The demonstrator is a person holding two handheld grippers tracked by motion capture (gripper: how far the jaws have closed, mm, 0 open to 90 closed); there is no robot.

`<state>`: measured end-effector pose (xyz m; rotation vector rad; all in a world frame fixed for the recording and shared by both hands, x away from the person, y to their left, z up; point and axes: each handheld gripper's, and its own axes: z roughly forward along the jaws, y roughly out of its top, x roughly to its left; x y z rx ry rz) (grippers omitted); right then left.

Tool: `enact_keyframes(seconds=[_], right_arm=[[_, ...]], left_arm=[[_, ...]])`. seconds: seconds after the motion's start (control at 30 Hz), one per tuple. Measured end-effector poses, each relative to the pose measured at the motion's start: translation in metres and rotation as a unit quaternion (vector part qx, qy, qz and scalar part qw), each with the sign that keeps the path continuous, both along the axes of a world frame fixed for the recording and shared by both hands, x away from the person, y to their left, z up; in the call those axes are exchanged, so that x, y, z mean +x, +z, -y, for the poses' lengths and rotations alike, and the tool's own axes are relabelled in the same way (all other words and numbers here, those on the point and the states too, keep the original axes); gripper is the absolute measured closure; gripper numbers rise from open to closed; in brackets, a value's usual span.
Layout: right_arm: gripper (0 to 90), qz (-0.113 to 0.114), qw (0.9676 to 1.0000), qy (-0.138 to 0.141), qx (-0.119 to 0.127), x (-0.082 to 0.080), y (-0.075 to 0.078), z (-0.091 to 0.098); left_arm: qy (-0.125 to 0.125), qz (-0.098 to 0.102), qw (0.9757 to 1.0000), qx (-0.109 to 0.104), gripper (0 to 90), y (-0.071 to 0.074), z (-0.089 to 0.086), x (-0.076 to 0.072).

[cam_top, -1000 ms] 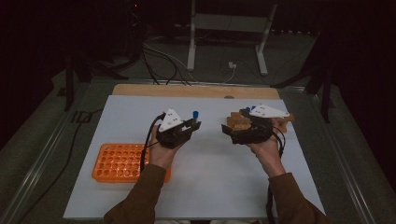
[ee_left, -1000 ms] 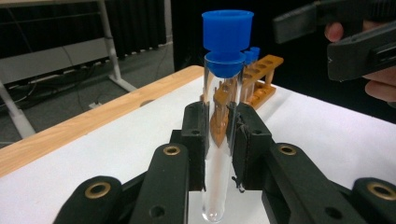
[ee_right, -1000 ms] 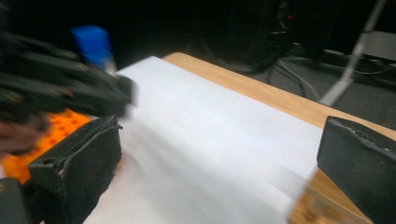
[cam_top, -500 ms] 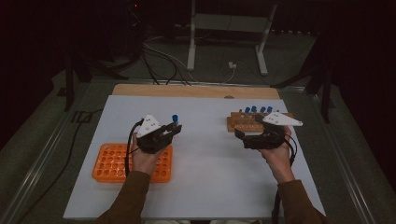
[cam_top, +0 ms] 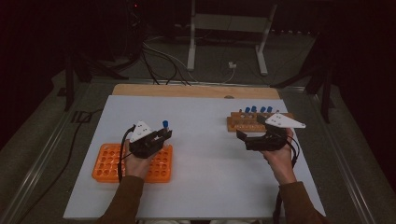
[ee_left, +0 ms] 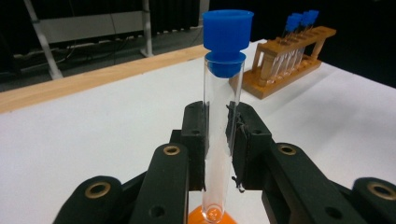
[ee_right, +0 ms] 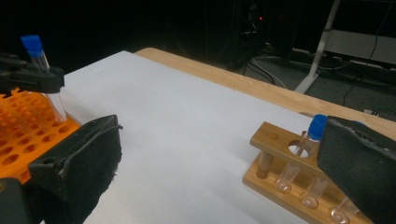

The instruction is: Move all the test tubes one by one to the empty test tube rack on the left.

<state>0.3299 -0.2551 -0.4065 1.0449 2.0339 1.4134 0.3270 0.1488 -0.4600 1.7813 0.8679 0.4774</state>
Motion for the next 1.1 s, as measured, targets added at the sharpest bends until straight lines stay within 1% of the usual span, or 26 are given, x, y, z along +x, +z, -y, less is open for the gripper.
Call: enact_keyframes(seconds=[0.17,0.23,0.33,0.47,0.5,0.6,0.67,0.7,0.8,0.83,0.87,0.9,1.0,1.1], right_arm=[[0.0,0.002,1.0,0.001,0.003,-0.001,0.0,-0.001],[0.0,0.003,1.0,0.002,0.004,-0.001,0.0,-0.001],[0.0,0.005,1.0,0.002,0.004,-0.002,0.001,0.0],[0.0,0.007,1.0,0.002,0.006,-0.002,0.001,0.001],[0.0,0.007,1.0,0.002,0.006,-0.003,0.002,0.001],[0.0,0.006,1.0,0.002,0.006,-0.003,0.002,0.001],[0.0,0.007,0.9999,0.002,0.007,-0.004,0.002,0.002],[0.0,0.007,0.9999,0.002,0.008,-0.004,0.002,0.002],[0.0,0.008,0.9999,0.002,0.008,-0.004,0.002,0.003],[0.0,0.008,0.9999,0.002,0.009,-0.004,0.002,0.003],[0.0,0.008,0.9999,0.002,0.009,-0.004,0.002,0.003],[0.0,0.008,0.9999,0.002,0.009,-0.004,0.002,0.003],[0.0,0.008,0.9999,0.003,0.009,-0.004,0.001,0.003],[0.0,0.009,0.9999,0.004,0.009,-0.004,0.001,0.003]], left_arm=[[0.006,-0.008,0.9999,0.013,77.3,-0.005,-0.002,0.0],[0.007,-0.01,0.9998,0.012,77.3,-0.006,-0.002,0.0],[0.007,-0.018,0.9995,0.024,77.3,-0.009,-0.001,0.0],[0.008,-0.023,0.9994,0.025,77.3,-0.011,0.001,0.0],[0.008,-0.026,0.9992,0.03,77.3,-0.012,0.002,0.0],[0.01,-0.029,0.999,0.032,77.3,-0.012,0.002,0.0],[0.013,-0.036,0.9986,0.036,77.1,-0.013,0.002,0.0],[0.012,-0.043,0.998,0.043,77.1,-0.013,0.002,0.0],[0.014,-0.054,0.9973,0.049,77.0,-0.013,0.002,-0.001],[0.014,-0.054,0.9973,0.049,76.9,-0.013,0.002,-0.001],[0.016,-0.063,0.9962,0.057,76.7,-0.013,0.002,-0.001],[0.015,-0.065,0.9959,0.06,76.7,-0.013,0.002,-0.001],[0.015,-0.076,0.9939,0.077,76.7,-0.013,0.004,-0.001],[0.016,-0.083,0.9925,0.089,75.8,-0.014,0.006,-0.001]])
